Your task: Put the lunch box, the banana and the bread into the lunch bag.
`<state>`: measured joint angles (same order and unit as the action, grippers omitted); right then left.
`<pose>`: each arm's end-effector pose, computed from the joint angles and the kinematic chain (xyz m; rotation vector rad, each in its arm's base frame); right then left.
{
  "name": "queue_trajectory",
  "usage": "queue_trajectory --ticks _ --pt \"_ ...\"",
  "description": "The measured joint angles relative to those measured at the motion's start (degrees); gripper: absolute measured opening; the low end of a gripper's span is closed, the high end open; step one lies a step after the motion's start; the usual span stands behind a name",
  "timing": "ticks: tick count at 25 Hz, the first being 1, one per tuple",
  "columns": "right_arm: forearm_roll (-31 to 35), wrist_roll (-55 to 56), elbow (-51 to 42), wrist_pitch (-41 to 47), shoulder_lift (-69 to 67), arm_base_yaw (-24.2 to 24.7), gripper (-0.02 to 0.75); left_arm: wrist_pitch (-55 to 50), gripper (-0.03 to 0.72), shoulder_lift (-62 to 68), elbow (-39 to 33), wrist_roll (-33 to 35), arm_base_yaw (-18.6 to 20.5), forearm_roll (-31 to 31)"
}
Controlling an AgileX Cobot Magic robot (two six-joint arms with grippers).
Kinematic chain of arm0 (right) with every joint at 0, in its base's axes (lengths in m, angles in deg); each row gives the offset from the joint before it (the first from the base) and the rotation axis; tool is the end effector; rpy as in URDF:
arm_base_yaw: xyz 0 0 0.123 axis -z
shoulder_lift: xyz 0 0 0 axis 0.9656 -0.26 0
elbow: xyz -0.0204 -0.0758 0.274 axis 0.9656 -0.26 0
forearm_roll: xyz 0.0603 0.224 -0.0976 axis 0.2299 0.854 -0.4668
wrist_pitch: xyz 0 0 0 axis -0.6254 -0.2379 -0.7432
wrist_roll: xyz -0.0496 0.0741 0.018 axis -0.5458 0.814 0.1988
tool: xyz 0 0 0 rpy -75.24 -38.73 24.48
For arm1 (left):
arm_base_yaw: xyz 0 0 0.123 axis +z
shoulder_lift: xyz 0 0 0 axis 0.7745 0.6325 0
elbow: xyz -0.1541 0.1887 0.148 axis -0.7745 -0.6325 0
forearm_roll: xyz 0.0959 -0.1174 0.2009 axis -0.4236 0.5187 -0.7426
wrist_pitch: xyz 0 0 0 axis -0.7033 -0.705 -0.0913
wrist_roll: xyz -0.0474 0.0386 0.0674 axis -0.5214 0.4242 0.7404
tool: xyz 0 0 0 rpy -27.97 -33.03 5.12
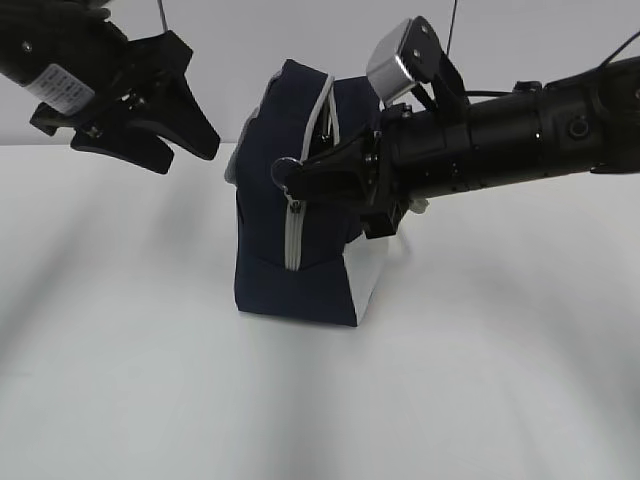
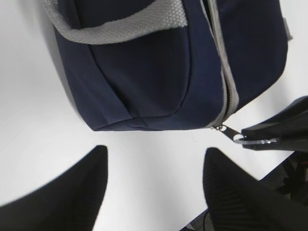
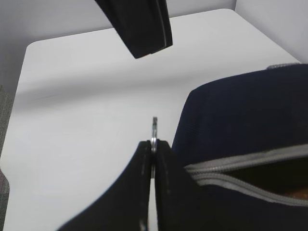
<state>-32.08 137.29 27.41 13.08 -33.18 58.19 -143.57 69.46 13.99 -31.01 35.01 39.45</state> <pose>0.3214 0.1677 0.2421 -1.2415 1.5813 0.7296 0.3171 -0.1323 0.3196 0.4116 2.6429 -0.7423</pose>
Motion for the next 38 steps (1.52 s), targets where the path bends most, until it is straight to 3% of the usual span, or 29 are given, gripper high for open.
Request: queue_trajectory --ticks 11,18,27,38 --pt "-5.2 10.6 7.0 0.0 0.0 1.9 -0.016 2.5 0.417 0.0 0.0 5.0 0.0 0.8" --pt "-5.5 13.6 9.2 -1.7 0.0 4.8 -0.016 3.0 0.399 0.0 0.0 9.1 0.0 3.6" --pt "-2.0 16.3 10.8 -2.7 0.0 5.1 -0.016 3.1 0.396 0.0 0.0 13.8 0.0 5.1" --pt "-3.6 18.9 14.3 -1.0 -0.3 5.1 -0.016 4.3 0.396 0.0 0.0 16.3 0.0 5.3"
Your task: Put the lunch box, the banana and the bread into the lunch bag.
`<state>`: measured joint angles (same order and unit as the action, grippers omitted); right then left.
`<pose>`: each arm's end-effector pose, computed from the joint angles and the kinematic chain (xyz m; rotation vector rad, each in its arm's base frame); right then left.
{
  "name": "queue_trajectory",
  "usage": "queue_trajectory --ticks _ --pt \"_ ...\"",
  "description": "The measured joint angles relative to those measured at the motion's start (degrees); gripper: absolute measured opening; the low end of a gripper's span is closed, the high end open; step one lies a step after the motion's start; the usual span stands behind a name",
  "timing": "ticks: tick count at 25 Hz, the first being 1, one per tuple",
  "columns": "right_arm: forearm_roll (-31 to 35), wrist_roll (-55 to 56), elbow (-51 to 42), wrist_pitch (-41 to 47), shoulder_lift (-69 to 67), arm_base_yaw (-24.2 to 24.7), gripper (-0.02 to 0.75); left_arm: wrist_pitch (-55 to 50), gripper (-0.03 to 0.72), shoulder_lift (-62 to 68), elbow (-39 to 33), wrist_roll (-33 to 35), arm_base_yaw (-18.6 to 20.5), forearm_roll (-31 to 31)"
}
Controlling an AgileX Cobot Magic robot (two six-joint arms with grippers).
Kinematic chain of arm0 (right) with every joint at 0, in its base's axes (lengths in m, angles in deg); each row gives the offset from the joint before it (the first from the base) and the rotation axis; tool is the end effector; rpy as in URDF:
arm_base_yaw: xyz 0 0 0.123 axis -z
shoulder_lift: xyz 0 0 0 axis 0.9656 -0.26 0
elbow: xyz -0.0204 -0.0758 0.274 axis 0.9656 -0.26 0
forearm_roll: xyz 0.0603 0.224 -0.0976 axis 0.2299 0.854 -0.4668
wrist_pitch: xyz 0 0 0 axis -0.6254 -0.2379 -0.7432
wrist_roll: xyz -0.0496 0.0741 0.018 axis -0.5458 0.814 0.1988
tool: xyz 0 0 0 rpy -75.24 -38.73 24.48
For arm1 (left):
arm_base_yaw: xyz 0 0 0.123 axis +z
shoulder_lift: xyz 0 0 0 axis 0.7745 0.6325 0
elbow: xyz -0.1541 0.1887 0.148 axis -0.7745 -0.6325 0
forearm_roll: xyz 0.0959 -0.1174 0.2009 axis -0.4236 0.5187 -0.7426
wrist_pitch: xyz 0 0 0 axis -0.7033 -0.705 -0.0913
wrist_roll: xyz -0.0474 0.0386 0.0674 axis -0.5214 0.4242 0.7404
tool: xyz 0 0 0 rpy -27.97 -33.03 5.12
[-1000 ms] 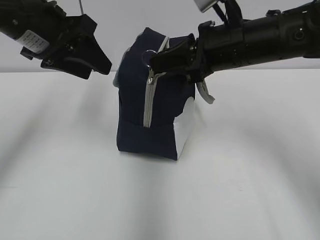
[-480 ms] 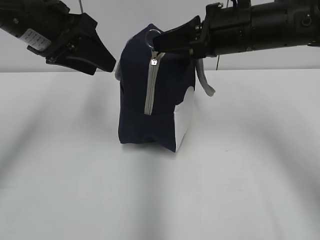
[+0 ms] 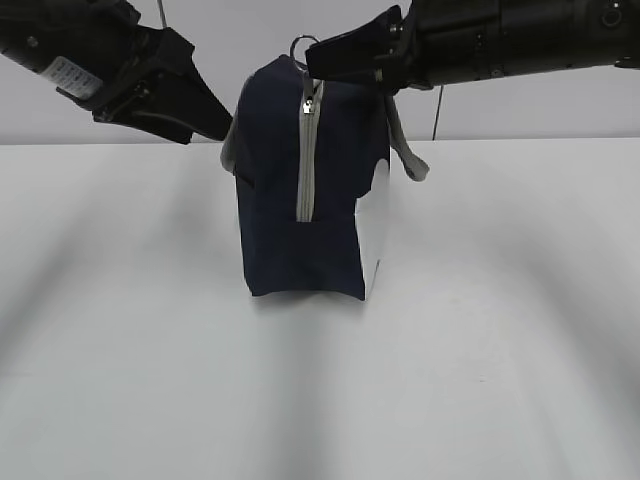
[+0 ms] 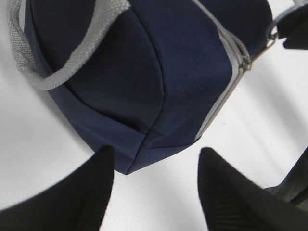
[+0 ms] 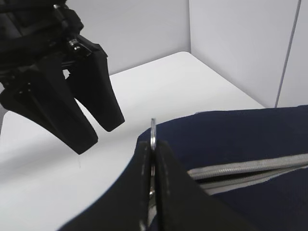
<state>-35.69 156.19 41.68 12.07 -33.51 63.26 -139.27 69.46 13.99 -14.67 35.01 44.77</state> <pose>0.3620 0.1452 0.3080 -1.0067 1.6084 0.7606 0.3224 -0.1378 0.3259 0.6679 2.4356 -0.7295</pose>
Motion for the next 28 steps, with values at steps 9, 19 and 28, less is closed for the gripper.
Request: queue_trajectory --ticks 9,19,28 --pt "-2.3 0.9 0.0 0.1 -2.1 0.0 -0.016 0.1 0.396 0.0 0.0 0.2 0.0 0.0" --pt "-2.6 1.2 3.5 -0.1 -3.4 0.0 -0.016 0.1 0.396 0.0 0.0 0.4 0.0 0.3" --pt "-2.6 1.3 4.7 1.1 -4.5 0.0 -0.016 1.0 0.396 2.4 0.0 4.8 0.0 4.8"
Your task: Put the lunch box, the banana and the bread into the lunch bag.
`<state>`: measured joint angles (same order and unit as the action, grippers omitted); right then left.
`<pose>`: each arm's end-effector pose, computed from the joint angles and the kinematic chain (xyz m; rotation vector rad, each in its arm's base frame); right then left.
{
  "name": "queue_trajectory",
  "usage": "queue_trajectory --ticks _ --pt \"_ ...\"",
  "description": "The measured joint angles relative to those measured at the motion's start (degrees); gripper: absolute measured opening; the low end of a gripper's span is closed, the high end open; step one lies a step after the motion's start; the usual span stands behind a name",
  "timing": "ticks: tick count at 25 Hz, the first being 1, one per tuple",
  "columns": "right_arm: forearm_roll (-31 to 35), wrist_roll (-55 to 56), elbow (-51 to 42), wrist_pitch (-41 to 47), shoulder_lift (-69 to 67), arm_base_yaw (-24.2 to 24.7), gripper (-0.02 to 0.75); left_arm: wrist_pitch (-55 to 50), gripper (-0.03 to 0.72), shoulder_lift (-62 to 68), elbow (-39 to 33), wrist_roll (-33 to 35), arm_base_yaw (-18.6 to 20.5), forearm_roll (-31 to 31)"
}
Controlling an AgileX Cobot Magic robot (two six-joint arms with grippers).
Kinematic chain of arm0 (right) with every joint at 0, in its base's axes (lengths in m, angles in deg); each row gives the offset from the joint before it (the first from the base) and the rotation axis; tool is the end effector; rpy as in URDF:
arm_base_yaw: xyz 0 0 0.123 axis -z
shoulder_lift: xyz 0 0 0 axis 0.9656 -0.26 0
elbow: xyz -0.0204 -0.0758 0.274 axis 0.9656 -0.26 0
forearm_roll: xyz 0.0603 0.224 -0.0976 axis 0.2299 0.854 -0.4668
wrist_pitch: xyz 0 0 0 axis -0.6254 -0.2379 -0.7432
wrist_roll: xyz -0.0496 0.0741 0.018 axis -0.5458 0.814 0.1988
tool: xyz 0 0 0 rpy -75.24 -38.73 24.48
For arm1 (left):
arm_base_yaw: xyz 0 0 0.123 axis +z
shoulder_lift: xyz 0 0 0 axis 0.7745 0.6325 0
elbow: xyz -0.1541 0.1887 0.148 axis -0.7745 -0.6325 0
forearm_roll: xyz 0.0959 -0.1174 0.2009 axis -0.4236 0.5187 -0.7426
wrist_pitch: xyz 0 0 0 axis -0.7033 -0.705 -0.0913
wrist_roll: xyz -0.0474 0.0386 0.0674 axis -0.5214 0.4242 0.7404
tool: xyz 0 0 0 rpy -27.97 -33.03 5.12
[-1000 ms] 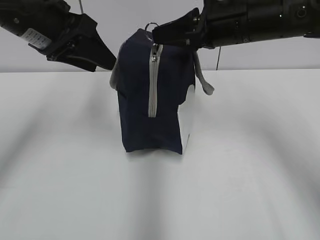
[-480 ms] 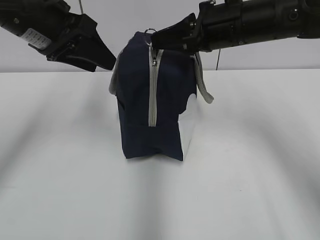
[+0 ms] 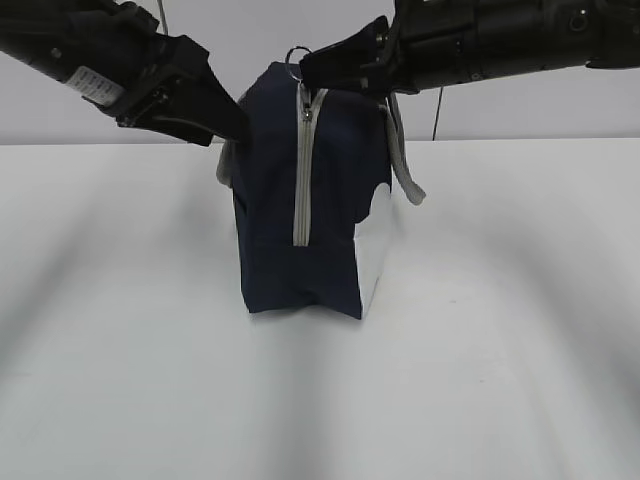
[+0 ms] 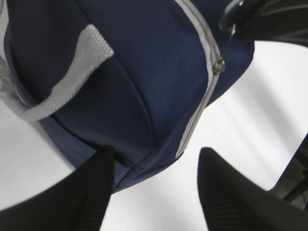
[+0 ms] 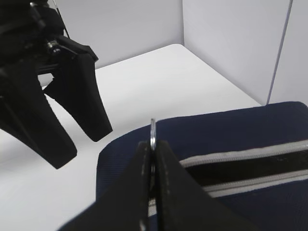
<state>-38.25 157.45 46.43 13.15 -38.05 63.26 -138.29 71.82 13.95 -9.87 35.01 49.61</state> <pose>0.3836 0.1483 0.2982 -1.0244 1.6346 0.7300 0.3310 -0.1446 0.3156 0.6967 2.4030 -0.7946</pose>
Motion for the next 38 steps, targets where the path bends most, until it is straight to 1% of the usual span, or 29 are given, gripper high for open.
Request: queue_trajectory --ticks 10,14,16,21,23,27,30,32,38 --pt "0.1 0.3 0.0 -0.3 -0.8 0.0 -0.016 0.0 0.396 5.7 0.0 6.0 0.0 5.4" --pt "0.1 0.3 0.0 -0.3 -0.8 0.0 -0.016 0.4 0.391 6.5 0.0 7.3 0.0 7.4" --pt "0.1 0.3 0.0 -0.3 -0.8 0.0 -0.016 0.5 0.363 7.2 0.0 7.4 0.0 7.6" --pt "0.1 0.3 0.0 -0.3 -0.8 0.0 -0.016 0.4 0.185 8.2 0.0 7.5 0.0 8.4" --pt "0.1 0.3 0.0 -0.3 -0.9 0.0 -0.016 0.4 0.143 8.4 0.0 7.5 0.0 8.6" --pt "0.4 0.3 0.0 -0.3 -0.9 0.0 -0.016 0.4 0.094 8.5 0.0 7.5 0.0 8.9" --pt "1.8 0.3 0.0 -0.3 -1.0 0.0 -0.016 0.4 0.034 8.5 0.0 7.5 0.0 8.9" --pt "3.1 0.2 0.0 -0.3 -1.0 0.0 -0.016 0.4 0.013 8.5 0.0 7.5 0.0 8.9" --pt "6.5 -0.1 0.0 -0.3 -1.2 0.0 -0.016 0.3 0.003 8.5 0.0 7.5 0.0 8.9"
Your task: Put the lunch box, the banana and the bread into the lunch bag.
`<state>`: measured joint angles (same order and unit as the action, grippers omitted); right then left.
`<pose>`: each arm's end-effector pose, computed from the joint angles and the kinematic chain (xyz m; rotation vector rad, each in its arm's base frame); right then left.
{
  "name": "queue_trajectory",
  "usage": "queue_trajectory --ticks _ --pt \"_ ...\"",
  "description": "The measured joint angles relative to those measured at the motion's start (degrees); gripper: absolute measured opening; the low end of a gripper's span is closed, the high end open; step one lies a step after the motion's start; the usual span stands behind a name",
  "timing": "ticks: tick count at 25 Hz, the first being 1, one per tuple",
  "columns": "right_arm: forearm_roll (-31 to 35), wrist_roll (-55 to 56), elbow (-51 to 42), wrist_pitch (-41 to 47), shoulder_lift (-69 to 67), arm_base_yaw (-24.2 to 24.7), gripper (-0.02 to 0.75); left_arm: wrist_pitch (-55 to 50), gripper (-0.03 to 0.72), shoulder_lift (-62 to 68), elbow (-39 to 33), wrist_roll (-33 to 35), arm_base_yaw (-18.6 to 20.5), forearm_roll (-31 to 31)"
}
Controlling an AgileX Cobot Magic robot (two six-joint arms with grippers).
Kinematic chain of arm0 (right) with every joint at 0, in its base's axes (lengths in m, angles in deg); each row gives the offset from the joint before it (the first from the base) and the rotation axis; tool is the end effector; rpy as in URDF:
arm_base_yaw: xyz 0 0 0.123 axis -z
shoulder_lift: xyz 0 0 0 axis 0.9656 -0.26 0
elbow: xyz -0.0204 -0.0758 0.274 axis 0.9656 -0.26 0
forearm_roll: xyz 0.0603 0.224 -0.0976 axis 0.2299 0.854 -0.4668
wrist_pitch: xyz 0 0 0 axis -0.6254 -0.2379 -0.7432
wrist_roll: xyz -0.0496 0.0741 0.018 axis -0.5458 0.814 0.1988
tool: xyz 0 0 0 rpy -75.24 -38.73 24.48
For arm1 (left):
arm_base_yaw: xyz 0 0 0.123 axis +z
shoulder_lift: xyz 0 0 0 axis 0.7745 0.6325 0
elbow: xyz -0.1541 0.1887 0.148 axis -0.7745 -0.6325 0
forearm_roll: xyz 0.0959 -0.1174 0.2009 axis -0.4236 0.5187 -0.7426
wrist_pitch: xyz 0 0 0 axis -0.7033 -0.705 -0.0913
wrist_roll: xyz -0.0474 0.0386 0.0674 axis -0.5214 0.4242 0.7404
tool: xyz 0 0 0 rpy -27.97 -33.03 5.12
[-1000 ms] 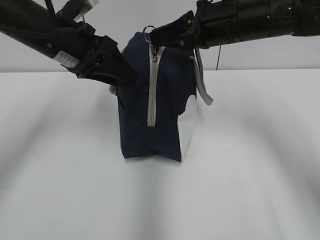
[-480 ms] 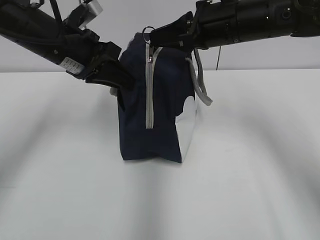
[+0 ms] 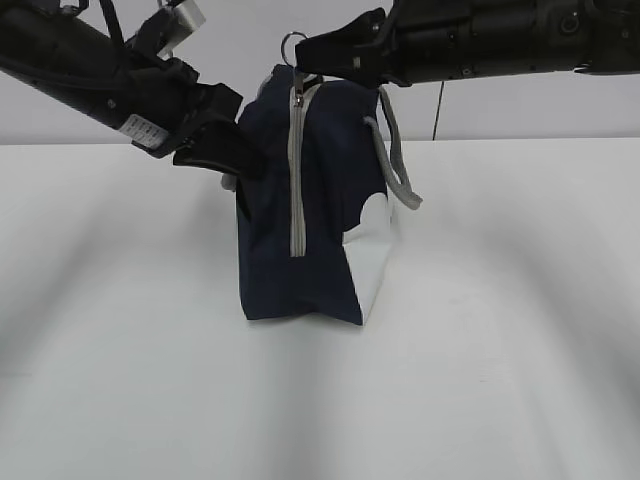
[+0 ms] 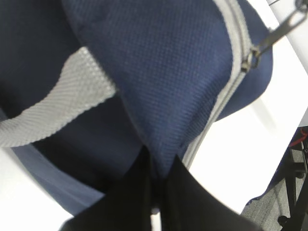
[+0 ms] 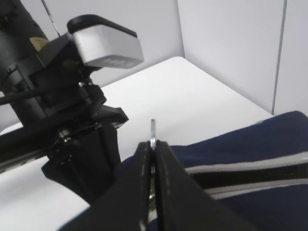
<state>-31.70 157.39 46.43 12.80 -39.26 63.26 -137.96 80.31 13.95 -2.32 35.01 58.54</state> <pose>0.3893 0.1501 0.2970 -0.9124 1.6293 0.8094 0.3554 -0.1596 0.2686 0.7069 2.4316 -0.9461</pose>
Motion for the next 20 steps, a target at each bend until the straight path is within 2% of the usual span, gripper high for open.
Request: queue_trajectory --ticks 10,20 --pt "3.4 -1.1 0.9 2.5 -0.1 0.0 -0.016 -1.2 0.003 0.0 0.0 0.0 0.1 -0.1" --pt "3.5 -0.6 7.4 3.2 -4.7 0.0 -0.016 -1.8 0.002 0.0 0.0 0.0 0.1 -1.0"
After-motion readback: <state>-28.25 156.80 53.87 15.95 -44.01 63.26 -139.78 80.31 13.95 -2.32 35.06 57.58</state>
